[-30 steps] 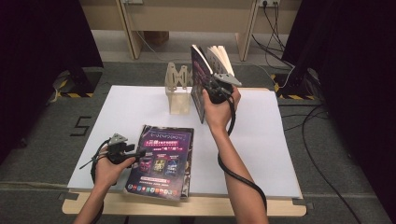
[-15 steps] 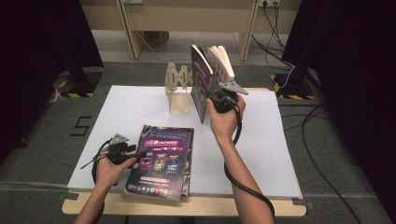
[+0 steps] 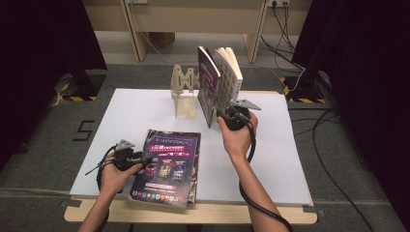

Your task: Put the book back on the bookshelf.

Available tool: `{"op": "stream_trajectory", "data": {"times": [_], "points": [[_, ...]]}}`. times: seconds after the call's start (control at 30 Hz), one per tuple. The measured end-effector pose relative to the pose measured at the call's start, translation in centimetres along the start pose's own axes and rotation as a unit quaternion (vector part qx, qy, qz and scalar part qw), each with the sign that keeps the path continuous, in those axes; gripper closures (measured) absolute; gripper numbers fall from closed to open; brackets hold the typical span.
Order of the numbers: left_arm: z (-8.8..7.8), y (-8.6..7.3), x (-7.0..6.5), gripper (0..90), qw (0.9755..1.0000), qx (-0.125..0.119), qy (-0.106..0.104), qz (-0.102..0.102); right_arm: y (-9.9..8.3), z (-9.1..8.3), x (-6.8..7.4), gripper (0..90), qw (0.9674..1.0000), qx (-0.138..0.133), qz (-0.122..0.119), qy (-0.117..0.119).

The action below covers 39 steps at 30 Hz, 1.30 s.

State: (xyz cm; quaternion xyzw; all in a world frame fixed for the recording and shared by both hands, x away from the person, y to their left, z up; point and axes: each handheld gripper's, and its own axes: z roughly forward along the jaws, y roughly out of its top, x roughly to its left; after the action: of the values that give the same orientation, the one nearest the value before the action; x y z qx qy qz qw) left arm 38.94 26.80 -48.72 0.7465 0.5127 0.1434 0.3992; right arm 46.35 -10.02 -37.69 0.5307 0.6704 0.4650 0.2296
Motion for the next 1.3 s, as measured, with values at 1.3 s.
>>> {"op": "stream_trajectory", "data": {"times": [1.3], "points": [[0.2, 0.1, -1.7, 54.8, 0.9993, 0.032, -0.019, 0.004, -7.2, 4.1, 1.3, 60.5, 0.9854, 0.161, 0.015, 0.053]]}}
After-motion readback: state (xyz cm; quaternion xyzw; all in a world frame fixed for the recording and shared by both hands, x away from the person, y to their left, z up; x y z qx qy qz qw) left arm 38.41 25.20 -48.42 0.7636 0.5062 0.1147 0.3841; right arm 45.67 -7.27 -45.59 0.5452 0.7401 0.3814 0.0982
